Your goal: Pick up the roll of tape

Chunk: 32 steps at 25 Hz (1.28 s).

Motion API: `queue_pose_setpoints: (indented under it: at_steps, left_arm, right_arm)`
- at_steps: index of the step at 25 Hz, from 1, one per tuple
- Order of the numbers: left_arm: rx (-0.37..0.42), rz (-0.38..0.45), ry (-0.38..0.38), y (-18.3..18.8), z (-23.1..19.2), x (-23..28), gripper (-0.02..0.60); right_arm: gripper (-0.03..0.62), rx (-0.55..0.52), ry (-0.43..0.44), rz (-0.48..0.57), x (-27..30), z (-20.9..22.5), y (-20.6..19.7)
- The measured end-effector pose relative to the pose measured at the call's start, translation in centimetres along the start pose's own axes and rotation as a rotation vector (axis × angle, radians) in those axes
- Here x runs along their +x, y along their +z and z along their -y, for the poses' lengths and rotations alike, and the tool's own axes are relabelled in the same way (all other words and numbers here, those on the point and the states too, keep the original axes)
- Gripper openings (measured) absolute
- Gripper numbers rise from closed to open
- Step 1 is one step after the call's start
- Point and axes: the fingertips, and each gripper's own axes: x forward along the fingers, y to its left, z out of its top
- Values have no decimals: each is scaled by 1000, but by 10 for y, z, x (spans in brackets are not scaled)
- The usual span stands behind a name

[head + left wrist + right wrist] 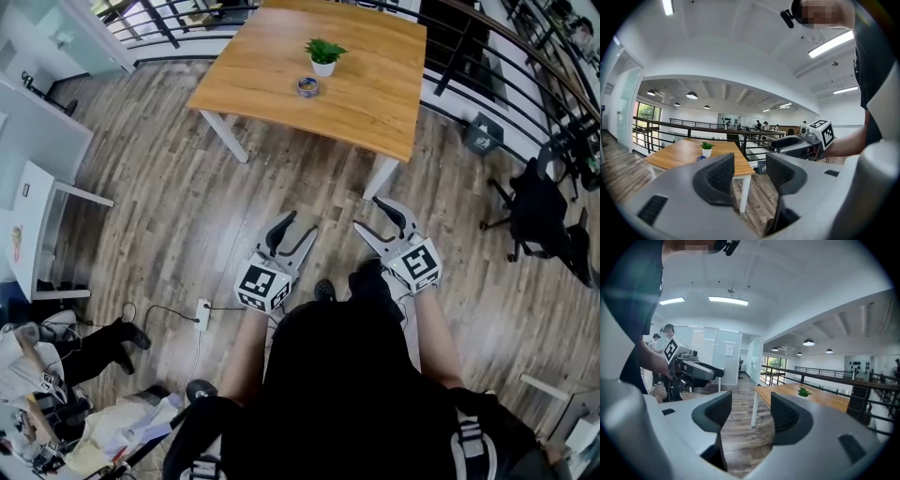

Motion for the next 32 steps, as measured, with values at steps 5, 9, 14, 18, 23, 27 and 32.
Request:
queue_pose_setpoints:
  at_steps: [5, 9, 14, 18, 23, 27, 32]
  left_arm:
    - [-5, 0, 13, 1, 0, 1, 230]
    - [-24, 1, 29, 1, -2, 0, 233]
    - [-35, 4, 48, -2, -5, -1, 233]
    - [-38, -4, 62, -1, -10, 0, 233]
    - [-28, -6, 65, 3, -17, 9, 233]
    - [-44, -1, 65, 3, -21, 20, 233]
    - [-51, -8, 51, 3, -25, 35, 233]
  right_arm:
    - [291, 26, -19, 17, -4, 7, 0]
    - [295, 43, -11, 13, -5, 9, -3]
    - [295, 44, 7, 19, 2, 11, -5]
    - [293, 40, 22, 16, 10, 16, -2]
    - [290, 50, 28, 22, 18, 26, -1]
    - [290, 54, 35, 21, 21, 34, -5]
    - [287, 60, 27, 6, 25, 49, -10]
